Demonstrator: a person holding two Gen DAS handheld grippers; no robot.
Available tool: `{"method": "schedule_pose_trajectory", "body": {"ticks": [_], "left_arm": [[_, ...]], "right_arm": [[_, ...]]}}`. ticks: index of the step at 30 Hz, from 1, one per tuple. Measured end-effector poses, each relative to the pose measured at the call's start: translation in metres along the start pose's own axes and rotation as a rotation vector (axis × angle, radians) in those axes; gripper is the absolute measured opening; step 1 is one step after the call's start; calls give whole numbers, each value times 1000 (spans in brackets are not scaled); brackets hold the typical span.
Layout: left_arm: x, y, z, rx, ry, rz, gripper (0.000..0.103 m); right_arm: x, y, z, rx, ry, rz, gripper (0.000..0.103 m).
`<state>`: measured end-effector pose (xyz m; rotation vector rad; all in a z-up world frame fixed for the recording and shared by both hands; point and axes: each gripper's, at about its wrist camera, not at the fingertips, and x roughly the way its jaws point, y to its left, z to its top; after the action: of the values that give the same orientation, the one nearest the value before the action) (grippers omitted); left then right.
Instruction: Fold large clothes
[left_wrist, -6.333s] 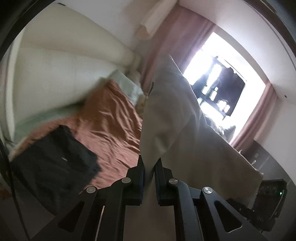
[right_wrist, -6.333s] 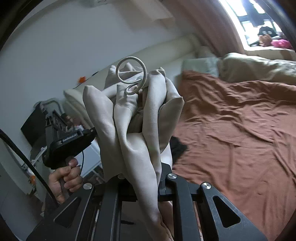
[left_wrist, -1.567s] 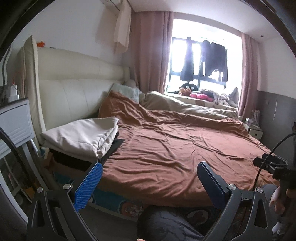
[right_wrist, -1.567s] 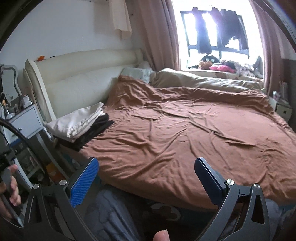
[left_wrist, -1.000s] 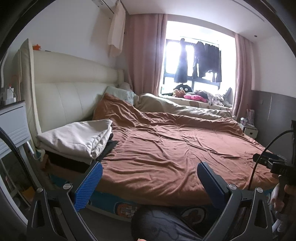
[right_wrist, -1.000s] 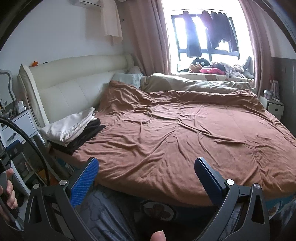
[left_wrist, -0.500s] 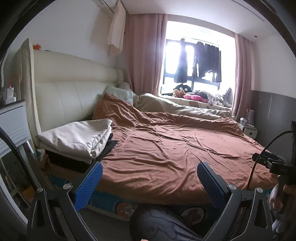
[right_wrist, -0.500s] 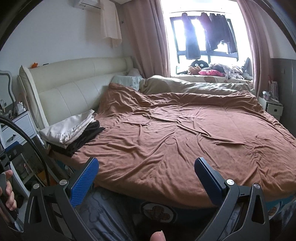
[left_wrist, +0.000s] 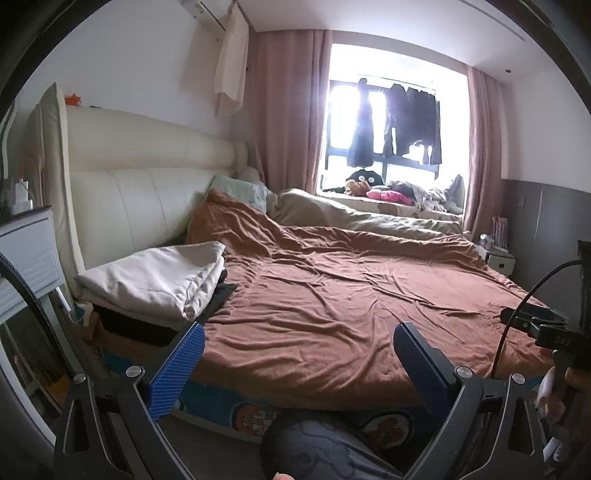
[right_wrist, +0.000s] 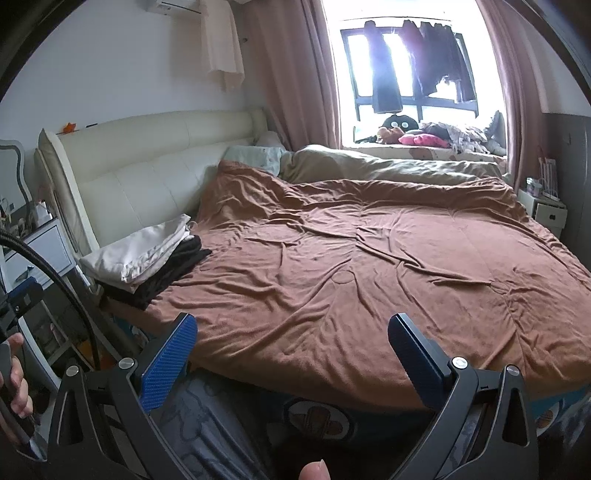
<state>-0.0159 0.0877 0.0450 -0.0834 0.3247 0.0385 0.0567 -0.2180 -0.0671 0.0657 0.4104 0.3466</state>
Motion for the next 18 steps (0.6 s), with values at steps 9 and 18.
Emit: {"method": "schedule_pose_trajectory", "body": {"ticks": [9, 18], "left_arm": [[-7, 9, 4, -8, -6, 5, 103], [-11, 11, 4, -10, -14, 15, 103]], "right_arm": [[-5, 0, -3, 7, -14, 0, 103], [-8, 2, -4, 9, -23, -3, 103]]}}
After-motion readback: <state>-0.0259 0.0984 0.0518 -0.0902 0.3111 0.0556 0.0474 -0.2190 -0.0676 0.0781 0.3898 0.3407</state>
